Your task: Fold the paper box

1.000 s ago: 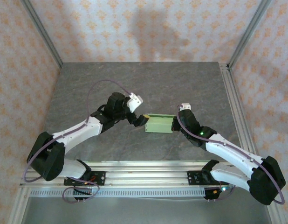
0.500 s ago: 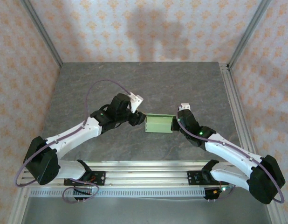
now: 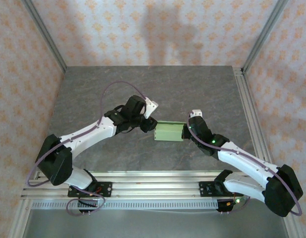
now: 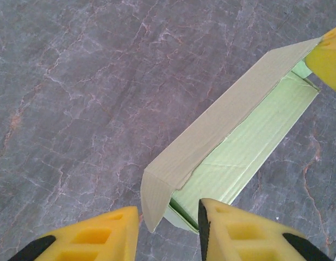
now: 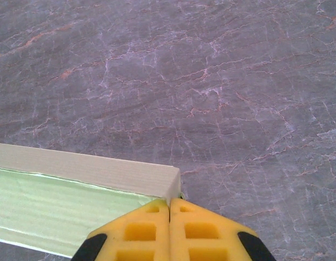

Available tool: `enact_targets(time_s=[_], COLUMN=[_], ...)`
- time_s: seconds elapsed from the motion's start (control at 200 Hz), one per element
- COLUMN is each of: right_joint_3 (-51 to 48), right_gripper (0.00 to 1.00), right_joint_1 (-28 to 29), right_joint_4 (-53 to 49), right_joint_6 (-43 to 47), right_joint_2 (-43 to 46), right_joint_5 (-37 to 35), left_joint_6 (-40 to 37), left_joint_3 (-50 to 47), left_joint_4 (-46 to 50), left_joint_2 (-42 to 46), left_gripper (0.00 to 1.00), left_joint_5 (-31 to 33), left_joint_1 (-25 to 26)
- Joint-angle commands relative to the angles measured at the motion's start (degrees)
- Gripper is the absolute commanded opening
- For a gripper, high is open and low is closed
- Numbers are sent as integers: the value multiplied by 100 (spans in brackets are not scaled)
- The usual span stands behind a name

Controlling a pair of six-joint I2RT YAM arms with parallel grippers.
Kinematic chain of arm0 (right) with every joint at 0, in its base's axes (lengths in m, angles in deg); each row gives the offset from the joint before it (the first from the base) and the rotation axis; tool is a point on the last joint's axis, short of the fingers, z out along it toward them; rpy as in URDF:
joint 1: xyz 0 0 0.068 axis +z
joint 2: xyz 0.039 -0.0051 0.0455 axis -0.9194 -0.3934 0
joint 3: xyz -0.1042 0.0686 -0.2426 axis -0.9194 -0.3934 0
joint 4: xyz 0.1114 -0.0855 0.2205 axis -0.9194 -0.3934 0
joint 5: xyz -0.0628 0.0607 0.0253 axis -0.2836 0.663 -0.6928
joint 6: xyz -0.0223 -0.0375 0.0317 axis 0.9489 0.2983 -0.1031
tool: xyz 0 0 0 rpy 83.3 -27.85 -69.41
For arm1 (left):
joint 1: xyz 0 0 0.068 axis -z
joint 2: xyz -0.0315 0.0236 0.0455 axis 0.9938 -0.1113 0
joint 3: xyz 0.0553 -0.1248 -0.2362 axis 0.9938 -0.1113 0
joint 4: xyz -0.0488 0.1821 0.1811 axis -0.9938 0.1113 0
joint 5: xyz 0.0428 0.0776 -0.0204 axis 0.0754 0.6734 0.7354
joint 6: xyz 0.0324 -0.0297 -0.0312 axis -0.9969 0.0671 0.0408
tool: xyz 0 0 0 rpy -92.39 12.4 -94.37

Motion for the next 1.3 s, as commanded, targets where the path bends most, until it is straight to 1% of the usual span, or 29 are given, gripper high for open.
enact_targets(time_s=[0.0,0.13,0.195,0.22,0.27,0.33,0.375,0.506,0.586,0.706,0.776,1.001,1.031,1.051,1.091,1.226,1.296], right_joint_3=[100,115,109,108,109,109,113,118,118,109,109,109,109,109,109,109,109], right_gripper=[0,0,0,0,0,0,0,0,0,0,0,0,0,0,0,0,0], right_joint_1=[46,46,46,46,46,46,46,46,46,50,46,46,50,46,46,50,71], right_joint_4=[-111,-130,-134,-132,-135,-124,-117,-118,-114,-116,-109,-109,-105,-106,-101,-101,-110], right_joint_6=[25,14,10,11,13,14,11,9,9,-9,-9,-13,-22,-15,-22,9,46], right_joint_2=[-74,-74,-74,-74,-74,-74,-83,-83,-83,-82,-83,-83,-83,-83,-83,-83,-83], right_joint_5=[-20,19,15,15,24,31,33,33,38,50,42,68,68,68,68,87,47], left_joint_6=[-19,27,29,23,26,30,30,49,48,35,40,58,58,58,59,169,400], left_joint_3=[205,187,179,174,183,200,205,183,195,201,192,235,228,230,236,282,436], left_joint_4=[188,149,147,145,159,195,204,176,199,225,225,242,249,250,276,302,463], left_joint_2=[-129,-174,-181,-185,-181,-206,-224,-249,-252,-267,-279,-305,-313,-314,-324,-262,-291], left_gripper=[34,33,30,27,25,24,21,19,16,16,18,16,13,8,5,4,3], left_joint_5=[-114,-53,-42,-39,-7,28,39,32,45,83,148,137,142,146,162,146,173], left_joint_1=[43,43,43,43,44,43,43,47,42,43,43,43,43,49,48,49,47])
